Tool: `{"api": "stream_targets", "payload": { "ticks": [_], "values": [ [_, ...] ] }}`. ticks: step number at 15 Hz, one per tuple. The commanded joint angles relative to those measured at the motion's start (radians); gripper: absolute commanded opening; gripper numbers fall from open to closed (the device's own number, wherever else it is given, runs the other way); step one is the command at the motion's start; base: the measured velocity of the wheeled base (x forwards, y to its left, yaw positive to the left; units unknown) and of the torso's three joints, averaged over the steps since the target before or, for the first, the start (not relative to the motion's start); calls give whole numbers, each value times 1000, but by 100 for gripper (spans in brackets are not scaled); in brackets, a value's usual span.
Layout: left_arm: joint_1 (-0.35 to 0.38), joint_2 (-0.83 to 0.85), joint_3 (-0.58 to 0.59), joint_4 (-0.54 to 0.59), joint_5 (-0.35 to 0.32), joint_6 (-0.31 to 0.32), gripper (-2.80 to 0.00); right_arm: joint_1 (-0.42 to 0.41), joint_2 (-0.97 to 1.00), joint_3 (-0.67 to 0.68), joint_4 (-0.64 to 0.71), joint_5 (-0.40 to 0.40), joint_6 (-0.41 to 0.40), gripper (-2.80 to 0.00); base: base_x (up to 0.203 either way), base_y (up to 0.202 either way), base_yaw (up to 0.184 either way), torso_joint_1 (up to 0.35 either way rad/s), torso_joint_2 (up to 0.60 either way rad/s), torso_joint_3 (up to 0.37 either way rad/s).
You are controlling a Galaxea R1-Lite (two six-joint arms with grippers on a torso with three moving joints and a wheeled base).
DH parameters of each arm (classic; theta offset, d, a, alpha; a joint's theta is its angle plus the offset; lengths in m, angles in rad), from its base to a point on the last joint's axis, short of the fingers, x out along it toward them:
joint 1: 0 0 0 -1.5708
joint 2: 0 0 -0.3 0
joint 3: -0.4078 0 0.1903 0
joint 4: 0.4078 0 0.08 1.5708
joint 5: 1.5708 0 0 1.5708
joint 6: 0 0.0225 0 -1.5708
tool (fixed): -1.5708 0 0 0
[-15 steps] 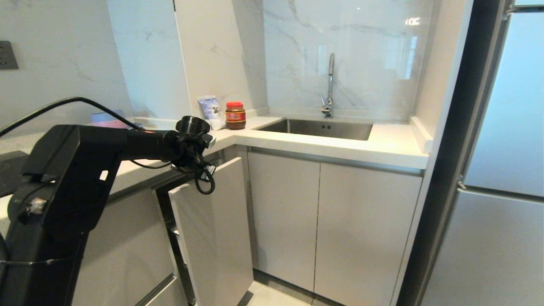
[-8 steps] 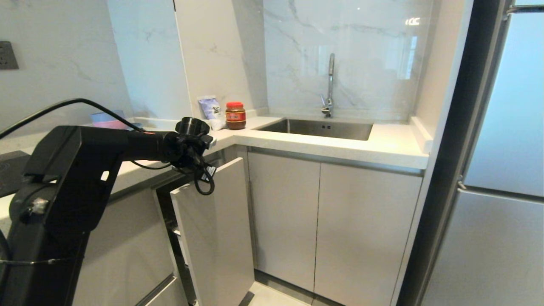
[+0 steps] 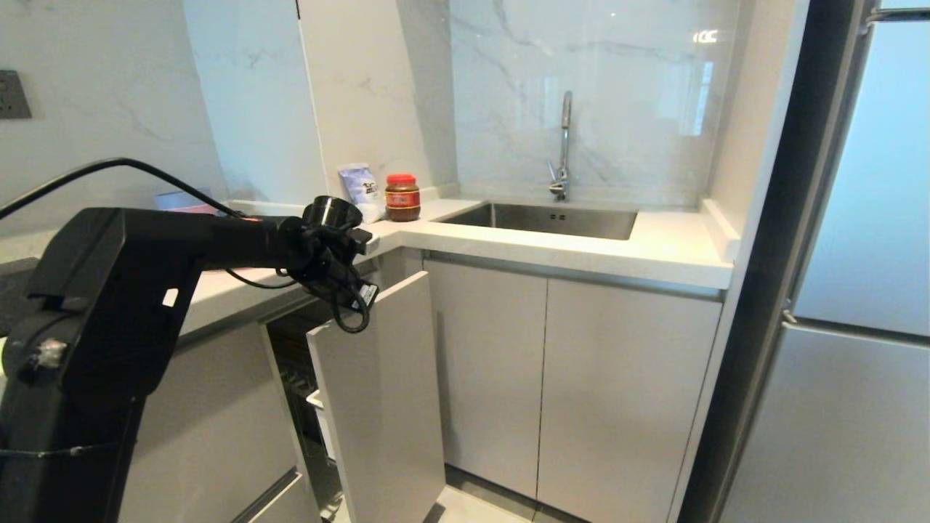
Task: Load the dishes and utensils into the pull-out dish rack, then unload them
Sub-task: Open the cupboard
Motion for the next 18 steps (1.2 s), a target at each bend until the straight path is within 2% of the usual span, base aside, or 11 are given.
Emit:
{"api": "stream_targets", "payload": {
  "ticks": [1,6,15,18],
  "values": [
    [-7,-23,1,13,-20,0,-280,0,1,2,0,0,0,-280,0,0,0,0,0,0],
    [-30,-35,3,60,-41,-27,-280,0,1,2,0,0,0,-280,0,0,0,0,0,0],
    [-48,-34,4,67,-92,-41,-280,0,1,2,0,0,0,-280,0,0,0,0,0,0],
    [-74,-33,4,67,-89,-96,-280,0,1,2,0,0,0,-280,0,0,0,0,0,0]
  ]
}}
